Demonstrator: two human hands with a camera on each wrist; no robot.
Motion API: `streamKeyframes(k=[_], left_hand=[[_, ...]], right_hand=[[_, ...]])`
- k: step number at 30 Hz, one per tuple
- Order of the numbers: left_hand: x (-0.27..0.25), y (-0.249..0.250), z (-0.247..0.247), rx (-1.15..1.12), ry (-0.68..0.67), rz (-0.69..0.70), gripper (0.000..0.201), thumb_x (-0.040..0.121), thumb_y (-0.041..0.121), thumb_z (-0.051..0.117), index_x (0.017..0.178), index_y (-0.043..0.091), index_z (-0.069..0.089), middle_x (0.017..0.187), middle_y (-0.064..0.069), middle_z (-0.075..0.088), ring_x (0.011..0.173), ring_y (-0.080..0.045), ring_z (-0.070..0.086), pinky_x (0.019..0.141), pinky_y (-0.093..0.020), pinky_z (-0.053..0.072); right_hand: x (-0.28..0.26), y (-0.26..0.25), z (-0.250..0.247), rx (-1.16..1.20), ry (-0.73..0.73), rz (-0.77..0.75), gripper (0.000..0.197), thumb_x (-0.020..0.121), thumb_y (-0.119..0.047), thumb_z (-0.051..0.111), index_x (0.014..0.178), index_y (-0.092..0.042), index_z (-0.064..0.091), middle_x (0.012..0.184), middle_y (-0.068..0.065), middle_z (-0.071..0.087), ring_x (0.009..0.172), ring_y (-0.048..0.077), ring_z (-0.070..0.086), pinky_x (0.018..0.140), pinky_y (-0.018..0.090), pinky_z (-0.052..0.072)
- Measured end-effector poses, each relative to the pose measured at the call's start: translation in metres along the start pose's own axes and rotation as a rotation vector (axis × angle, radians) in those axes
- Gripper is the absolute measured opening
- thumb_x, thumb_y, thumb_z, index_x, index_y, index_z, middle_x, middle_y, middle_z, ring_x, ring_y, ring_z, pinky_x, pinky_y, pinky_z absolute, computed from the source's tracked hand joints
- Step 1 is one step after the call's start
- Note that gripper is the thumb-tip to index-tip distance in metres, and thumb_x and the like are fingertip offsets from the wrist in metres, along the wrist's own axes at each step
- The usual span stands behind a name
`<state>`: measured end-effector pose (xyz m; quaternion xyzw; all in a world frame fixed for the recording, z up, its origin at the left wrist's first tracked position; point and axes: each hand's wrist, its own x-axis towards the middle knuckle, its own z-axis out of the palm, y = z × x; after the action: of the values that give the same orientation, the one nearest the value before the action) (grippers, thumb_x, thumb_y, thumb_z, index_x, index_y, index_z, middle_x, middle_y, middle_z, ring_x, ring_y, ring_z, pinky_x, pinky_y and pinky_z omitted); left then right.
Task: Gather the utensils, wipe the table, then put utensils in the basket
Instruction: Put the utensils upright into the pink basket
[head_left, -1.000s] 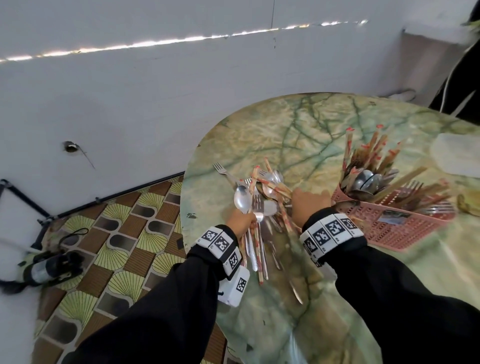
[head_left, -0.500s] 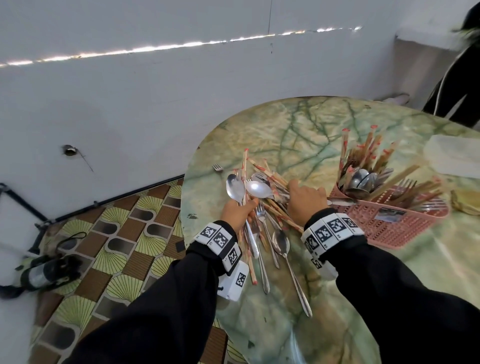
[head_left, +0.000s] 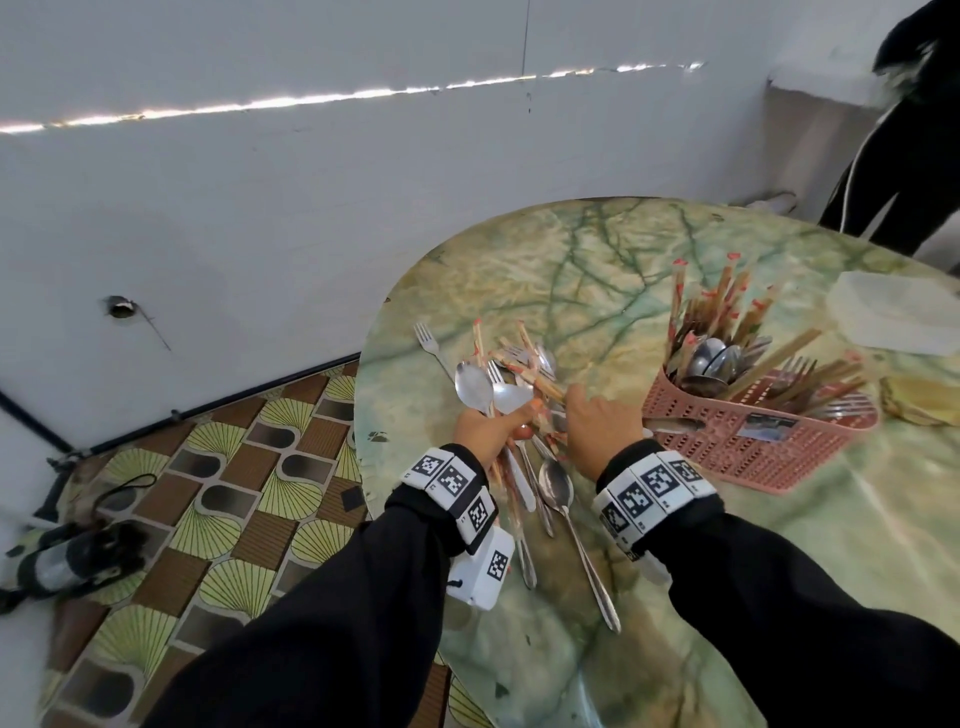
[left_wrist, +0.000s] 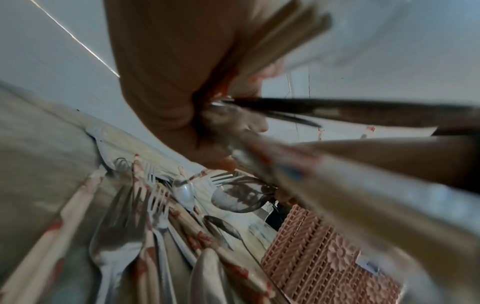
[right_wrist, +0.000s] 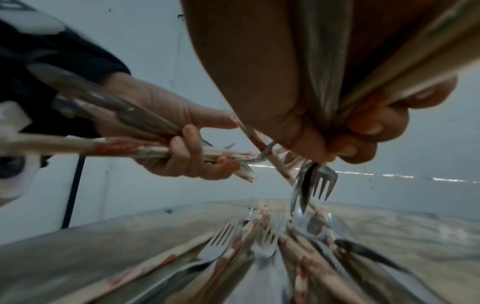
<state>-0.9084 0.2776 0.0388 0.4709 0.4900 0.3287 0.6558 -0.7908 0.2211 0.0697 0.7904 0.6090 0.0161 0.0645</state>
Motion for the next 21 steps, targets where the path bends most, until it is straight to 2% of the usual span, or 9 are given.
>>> streamKeyframes(k=[3,6,9,13,15,17,18,20,21], left_hand=[[-0.003,-0.007,0.0,0.001,-0.005,-0.02,0.021,0.075,0.009,0.075,0.09,0.007,0.06,0.073,-0.003,0.063,0.045,0.0,0.061,0.049,-0.014,0.05],[-0.002,-0.012,-0.001,0.026,0.0,-0.077,0.018,0.073,0.006,0.076,0.081,0.009,0.061,0.063,0.0,0.062,0.049,-0.007,0.059,0.054,-0.02,0.049],[0.004,-0.013,-0.002,0.047,0.019,-0.126,0.017,0.07,0.004,0.076,0.074,0.008,0.06,0.043,0.004,0.054,0.041,-0.009,0.049,0.056,-0.025,0.045],[0.009,-0.01,-0.01,0.092,0.117,-0.076,0.022,0.068,0.006,0.077,0.08,0.001,0.059,0.07,-0.011,0.058,0.063,-0.021,0.057,0.063,-0.034,0.05],[0.009,-0.008,-0.016,0.117,0.165,-0.048,0.026,0.069,0.008,0.077,0.077,0.004,0.053,0.072,-0.009,0.053,0.067,-0.02,0.053,0.055,-0.028,0.045],[0.011,-0.007,-0.021,0.124,0.215,-0.042,0.033,0.07,0.01,0.077,0.091,-0.001,0.054,0.078,-0.009,0.053,0.072,-0.021,0.053,0.05,-0.025,0.04],[0.014,-0.009,-0.024,0.115,0.242,-0.052,0.041,0.07,0.011,0.077,0.099,-0.006,0.054,0.085,-0.012,0.056,0.078,-0.023,0.056,0.051,-0.026,0.044],[0.017,-0.01,-0.027,0.114,0.286,-0.082,0.059,0.068,0.014,0.078,0.112,-0.015,0.05,0.103,-0.022,0.061,0.093,-0.031,0.061,0.068,-0.036,0.054],[0.017,-0.01,-0.028,0.13,0.304,-0.095,0.063,0.068,0.014,0.078,0.116,-0.014,0.05,0.11,-0.024,0.06,0.1,-0.035,0.061,0.078,-0.039,0.053]], right_hand=[[-0.008,-0.005,0.006,0.0,-0.012,-0.004,0.027,0.091,-0.021,0.047,0.114,-0.009,0.039,0.115,0.009,0.06,0.105,0.029,0.06,0.084,0.037,0.044],[-0.012,-0.007,0.01,-0.021,-0.014,-0.008,0.031,0.088,-0.024,0.051,0.113,-0.009,0.038,0.114,0.01,0.059,0.105,0.028,0.059,0.083,0.035,0.043],[-0.01,-0.004,0.013,-0.004,-0.012,0.021,0.028,0.092,-0.025,0.047,0.113,-0.009,0.038,0.114,0.01,0.06,0.104,0.028,0.06,0.082,0.035,0.043],[-0.008,0.009,0.014,0.045,-0.043,0.083,0.025,0.094,-0.017,0.039,0.116,-0.008,0.039,0.116,0.011,0.059,0.106,0.03,0.06,0.085,0.037,0.045],[-0.007,0.017,0.019,0.053,-0.063,0.093,0.025,0.094,-0.017,0.037,0.117,-0.007,0.04,0.116,0.009,0.059,0.105,0.029,0.06,0.084,0.039,0.047],[-0.007,0.026,0.023,0.064,-0.115,0.109,0.026,0.094,-0.017,0.037,0.118,-0.006,0.042,0.118,0.009,0.058,0.107,0.028,0.06,0.085,0.04,0.047],[-0.007,0.03,0.026,0.081,-0.15,0.112,0.028,0.094,-0.019,0.039,0.118,-0.006,0.043,0.119,0.009,0.058,0.108,0.028,0.06,0.086,0.04,0.047],[-0.01,0.037,0.026,0.156,-0.209,0.122,0.032,0.094,-0.027,0.043,0.118,-0.006,0.045,0.118,0.01,0.059,0.107,0.028,0.06,0.085,0.038,0.048],[-0.011,0.04,0.024,0.209,-0.231,0.128,0.033,0.094,-0.028,0.044,0.118,-0.005,0.046,0.117,0.012,0.06,0.106,0.029,0.06,0.084,0.035,0.047]])
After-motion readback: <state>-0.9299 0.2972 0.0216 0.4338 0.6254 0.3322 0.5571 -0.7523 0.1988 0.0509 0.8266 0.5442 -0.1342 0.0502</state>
